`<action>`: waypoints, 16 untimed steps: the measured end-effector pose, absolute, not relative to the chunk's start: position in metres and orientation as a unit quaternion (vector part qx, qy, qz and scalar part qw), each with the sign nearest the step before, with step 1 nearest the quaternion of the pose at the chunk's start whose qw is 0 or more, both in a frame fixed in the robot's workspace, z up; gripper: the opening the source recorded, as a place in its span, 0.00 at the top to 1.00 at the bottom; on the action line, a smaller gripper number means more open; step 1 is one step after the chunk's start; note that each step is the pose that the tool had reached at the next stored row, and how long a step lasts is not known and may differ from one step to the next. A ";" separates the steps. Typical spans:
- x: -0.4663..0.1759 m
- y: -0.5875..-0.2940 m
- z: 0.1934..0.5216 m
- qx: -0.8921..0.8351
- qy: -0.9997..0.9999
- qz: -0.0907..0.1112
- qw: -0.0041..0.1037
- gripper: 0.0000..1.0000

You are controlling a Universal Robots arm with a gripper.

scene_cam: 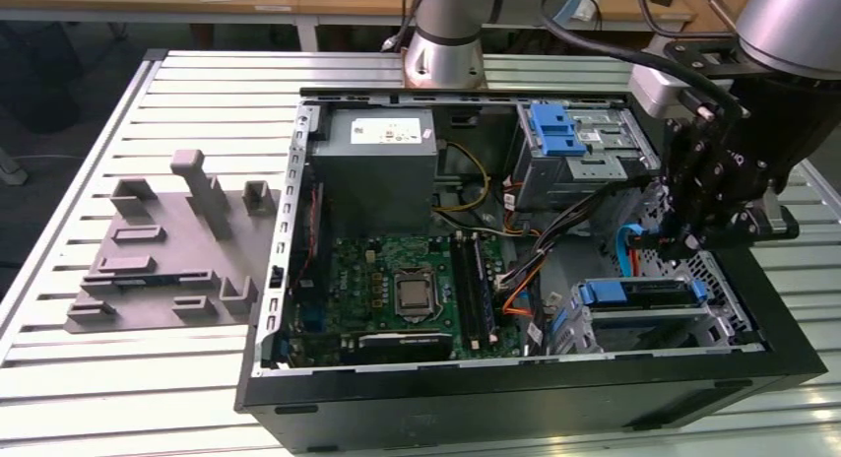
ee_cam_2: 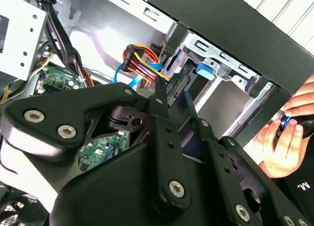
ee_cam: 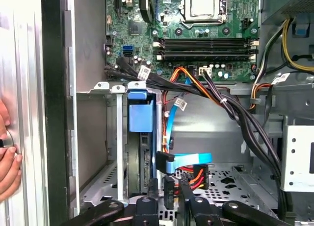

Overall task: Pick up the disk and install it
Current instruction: 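Insert the first disk wire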

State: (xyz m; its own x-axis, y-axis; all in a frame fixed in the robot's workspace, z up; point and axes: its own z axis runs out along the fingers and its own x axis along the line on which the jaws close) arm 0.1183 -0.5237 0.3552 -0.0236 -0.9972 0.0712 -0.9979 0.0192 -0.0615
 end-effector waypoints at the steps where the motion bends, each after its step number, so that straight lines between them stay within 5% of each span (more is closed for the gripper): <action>1: 0.118 -0.523 0.355 0.699 -0.714 0.047 0.004 0.70; 16: 0.118 -0.520 0.352 0.699 -0.713 0.053 0.008 0.70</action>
State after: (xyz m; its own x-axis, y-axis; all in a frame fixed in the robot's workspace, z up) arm 0.1181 -0.5203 0.3515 -0.0237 -0.9961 0.0852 -0.9978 0.0182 -0.0639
